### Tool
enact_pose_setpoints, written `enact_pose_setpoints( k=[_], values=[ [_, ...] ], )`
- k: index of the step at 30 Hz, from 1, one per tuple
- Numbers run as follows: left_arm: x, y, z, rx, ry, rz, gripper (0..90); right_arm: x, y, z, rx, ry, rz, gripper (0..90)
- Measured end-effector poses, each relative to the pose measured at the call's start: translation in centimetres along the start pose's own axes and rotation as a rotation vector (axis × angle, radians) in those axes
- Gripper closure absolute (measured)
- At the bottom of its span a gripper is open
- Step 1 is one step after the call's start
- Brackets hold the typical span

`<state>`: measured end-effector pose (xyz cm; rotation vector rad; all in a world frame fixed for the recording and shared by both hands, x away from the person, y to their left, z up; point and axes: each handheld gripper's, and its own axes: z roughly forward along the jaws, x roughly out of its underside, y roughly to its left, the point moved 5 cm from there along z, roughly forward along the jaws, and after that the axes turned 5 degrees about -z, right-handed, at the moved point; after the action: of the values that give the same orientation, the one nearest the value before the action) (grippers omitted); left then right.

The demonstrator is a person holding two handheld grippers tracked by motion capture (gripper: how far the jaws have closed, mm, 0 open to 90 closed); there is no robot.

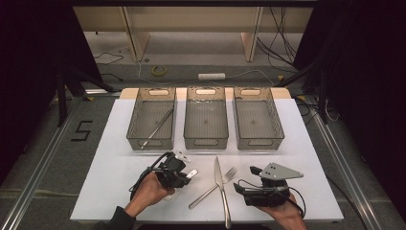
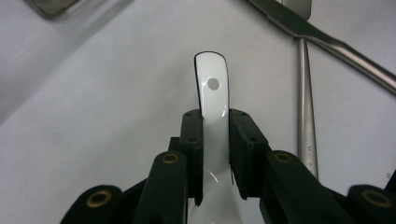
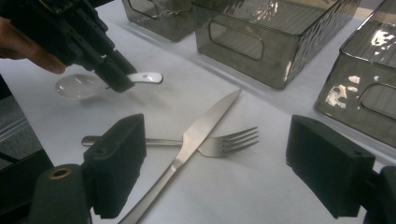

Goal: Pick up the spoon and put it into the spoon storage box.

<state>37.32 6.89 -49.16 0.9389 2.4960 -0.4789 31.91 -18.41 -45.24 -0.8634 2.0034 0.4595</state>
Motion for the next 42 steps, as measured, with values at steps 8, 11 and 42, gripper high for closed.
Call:
enact_pose_setpoints(
  k=[8, 11, 42],
  values=[
    [-1.2, 0.6, -1.7, 0.061, -0.11, -0.04, 76.0, 0.0, -0.1, 0.0, 0.002, 0.0, 0.003, 21.0],
    [-1.7, 0.8, -2.4, 0.083, -0.15, -0.055, 76.0, 0.0, -0.1, 0.0, 0.003, -0.002, 0.006, 21.0],
    [-10.1, 5.8, -4.4, 0.04, -0.367, -0.145, 76.1, 0.2, -0.5, -0.1, 0.001, -0.006, 0.025, 21.0]
  ],
)
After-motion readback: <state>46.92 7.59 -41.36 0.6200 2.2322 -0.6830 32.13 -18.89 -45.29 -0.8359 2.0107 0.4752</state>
